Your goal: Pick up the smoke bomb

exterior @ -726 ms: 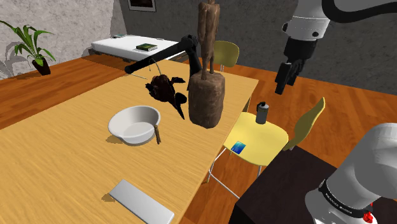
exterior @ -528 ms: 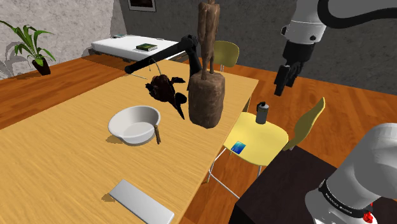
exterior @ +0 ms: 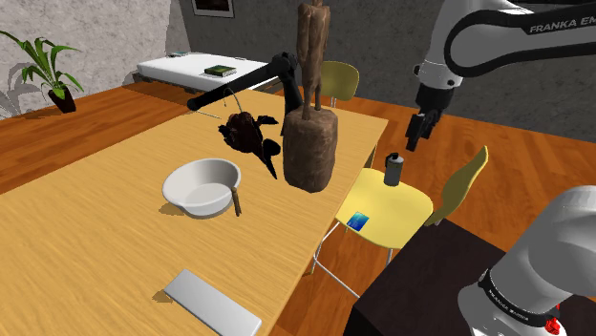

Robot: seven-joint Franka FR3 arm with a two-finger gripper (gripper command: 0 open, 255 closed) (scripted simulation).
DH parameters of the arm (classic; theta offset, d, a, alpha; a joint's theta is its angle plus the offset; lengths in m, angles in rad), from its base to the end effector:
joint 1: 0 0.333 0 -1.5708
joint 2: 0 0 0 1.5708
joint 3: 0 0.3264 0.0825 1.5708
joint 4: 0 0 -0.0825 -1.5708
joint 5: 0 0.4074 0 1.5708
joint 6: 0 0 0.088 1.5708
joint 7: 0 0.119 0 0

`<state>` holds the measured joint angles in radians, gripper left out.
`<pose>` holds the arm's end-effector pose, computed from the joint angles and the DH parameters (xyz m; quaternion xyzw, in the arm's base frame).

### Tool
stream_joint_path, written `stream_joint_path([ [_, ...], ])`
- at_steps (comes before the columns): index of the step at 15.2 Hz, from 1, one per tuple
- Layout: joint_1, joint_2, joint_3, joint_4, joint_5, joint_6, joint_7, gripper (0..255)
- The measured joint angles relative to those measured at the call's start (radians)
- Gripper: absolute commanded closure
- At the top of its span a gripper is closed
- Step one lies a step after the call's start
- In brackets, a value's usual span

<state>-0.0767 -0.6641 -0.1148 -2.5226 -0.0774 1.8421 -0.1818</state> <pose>0.3564 -0.0780 0.4822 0.9998 0.0183 -0.0096 0.0002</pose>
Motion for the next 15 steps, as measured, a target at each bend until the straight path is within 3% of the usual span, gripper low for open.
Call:
stream_joint_path([
  [9, -0.043, 0.255, -0.137, 0.015, -0.057, 0.247, -0.154, 0],
  [15, -0.058, 0.471, -0.222, 0.084, -0.037, 0.396, -0.276, 0],
])
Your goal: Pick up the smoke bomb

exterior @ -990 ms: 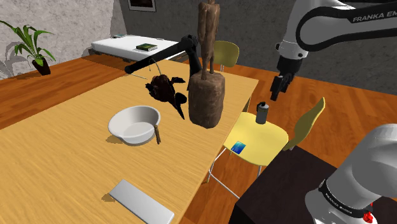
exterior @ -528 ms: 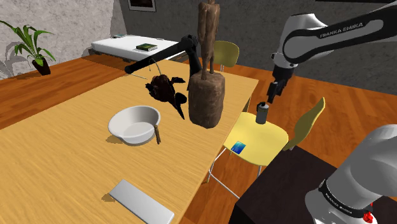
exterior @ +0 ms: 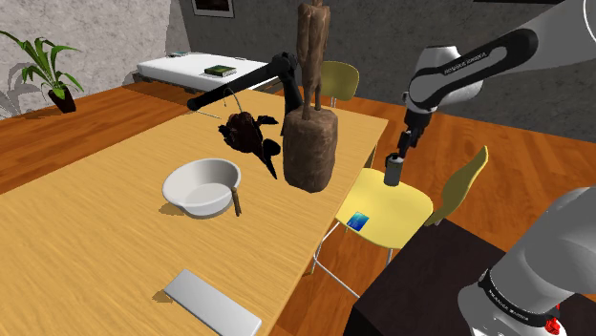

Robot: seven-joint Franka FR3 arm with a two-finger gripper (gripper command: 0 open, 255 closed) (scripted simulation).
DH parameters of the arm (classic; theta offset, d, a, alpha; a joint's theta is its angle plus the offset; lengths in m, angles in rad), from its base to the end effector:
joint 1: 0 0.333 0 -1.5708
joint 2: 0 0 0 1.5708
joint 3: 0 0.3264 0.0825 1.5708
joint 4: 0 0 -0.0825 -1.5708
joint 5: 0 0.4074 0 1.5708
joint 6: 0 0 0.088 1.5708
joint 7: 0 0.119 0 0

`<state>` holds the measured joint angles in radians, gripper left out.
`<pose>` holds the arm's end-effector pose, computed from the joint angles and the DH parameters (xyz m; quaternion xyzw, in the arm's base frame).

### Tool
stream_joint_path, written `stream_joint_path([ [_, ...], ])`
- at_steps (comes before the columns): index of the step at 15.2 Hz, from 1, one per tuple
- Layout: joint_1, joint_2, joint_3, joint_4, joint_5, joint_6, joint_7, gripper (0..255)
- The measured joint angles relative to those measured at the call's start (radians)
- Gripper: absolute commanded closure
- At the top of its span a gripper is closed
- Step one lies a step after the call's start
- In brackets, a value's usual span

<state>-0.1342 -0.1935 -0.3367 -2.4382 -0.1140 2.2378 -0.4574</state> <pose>0.4225 -0.2185 0.3546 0.9994 0.0321 -0.0125 0.0080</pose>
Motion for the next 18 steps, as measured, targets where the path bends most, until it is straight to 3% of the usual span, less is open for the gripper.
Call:
stream_joint_path([
  [6, -0.023, 0.24, -0.055, 0.115, 0.09, 0.118, -0.149, 0],
  [10, -0.064, 0.403, -0.061, 0.218, 0.173, 0.168, -0.258, 0],
  [18, -0.091, 0.513, -0.038, 0.245, 0.234, 0.244, -0.306, 0],
])
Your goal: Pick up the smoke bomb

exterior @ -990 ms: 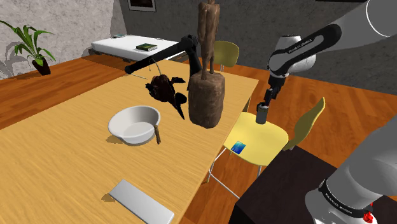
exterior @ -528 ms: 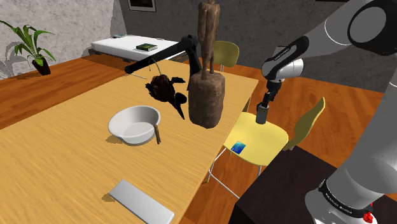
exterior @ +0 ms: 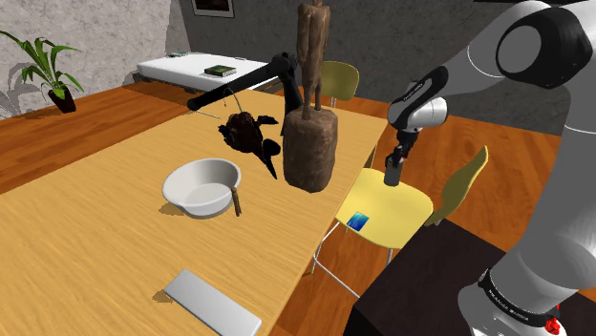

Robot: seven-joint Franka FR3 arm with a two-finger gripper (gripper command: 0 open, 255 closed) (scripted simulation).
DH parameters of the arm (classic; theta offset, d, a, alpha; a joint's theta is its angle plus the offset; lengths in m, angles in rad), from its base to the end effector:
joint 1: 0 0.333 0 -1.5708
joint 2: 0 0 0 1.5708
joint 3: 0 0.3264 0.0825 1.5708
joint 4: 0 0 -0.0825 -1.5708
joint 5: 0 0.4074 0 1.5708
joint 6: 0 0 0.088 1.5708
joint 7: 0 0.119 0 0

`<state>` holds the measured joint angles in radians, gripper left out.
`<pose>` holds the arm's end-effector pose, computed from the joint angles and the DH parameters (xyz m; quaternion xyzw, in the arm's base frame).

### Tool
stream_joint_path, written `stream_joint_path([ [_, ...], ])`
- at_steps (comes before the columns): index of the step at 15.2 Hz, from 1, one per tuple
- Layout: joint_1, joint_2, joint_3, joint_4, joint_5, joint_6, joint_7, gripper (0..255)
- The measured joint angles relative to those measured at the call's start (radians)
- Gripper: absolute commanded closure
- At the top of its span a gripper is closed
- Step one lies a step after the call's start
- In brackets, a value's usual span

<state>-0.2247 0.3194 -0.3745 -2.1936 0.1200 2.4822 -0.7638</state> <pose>0.4728 -0.3252 0.2269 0.9988 0.0431 -0.0148 0.0150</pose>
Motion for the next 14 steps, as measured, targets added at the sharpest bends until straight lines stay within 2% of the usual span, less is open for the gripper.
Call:
stream_joint_path([
  [1, -0.003, 0.009, 0.002, 0.0, 0.005, 0.009, -0.005, 0],
  [2, -0.004, 0.015, 0.004, 0.001, 0.008, 0.012, -0.006, 255],
  [14, -0.002, 0.005, 0.001, 0.003, 0.003, 0.002, -0.002, 255],
])
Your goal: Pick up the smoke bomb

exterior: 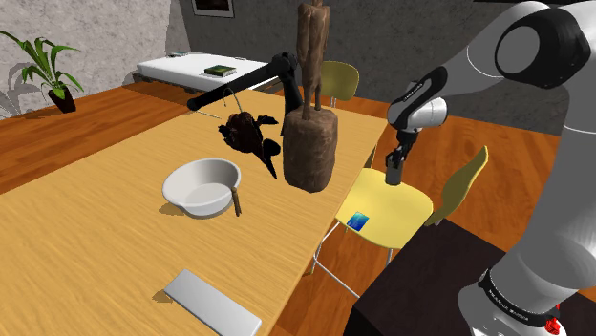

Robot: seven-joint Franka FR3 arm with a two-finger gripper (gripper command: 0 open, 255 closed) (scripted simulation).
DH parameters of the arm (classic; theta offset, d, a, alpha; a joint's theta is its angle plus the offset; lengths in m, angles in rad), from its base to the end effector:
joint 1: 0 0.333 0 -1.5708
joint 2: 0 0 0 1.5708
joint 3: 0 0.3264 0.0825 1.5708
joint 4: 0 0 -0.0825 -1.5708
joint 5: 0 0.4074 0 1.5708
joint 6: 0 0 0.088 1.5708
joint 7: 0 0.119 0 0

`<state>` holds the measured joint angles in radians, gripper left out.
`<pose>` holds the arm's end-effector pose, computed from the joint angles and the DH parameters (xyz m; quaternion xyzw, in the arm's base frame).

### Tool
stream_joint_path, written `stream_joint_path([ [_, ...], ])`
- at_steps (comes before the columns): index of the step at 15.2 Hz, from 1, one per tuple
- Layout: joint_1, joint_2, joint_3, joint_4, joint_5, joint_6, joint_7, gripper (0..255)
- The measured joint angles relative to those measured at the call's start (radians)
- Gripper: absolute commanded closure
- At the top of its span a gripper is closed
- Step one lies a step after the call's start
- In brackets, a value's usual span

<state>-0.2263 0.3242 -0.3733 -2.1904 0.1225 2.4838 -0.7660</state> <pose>0.4735 -0.3260 0.2257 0.9988 0.0432 -0.0147 0.0151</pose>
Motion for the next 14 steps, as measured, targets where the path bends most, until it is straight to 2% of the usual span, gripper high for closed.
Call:
stream_joint_path([
  [14, 0.027, -0.134, -0.032, 0.028, -0.077, -0.152, 0.051, 255],
])
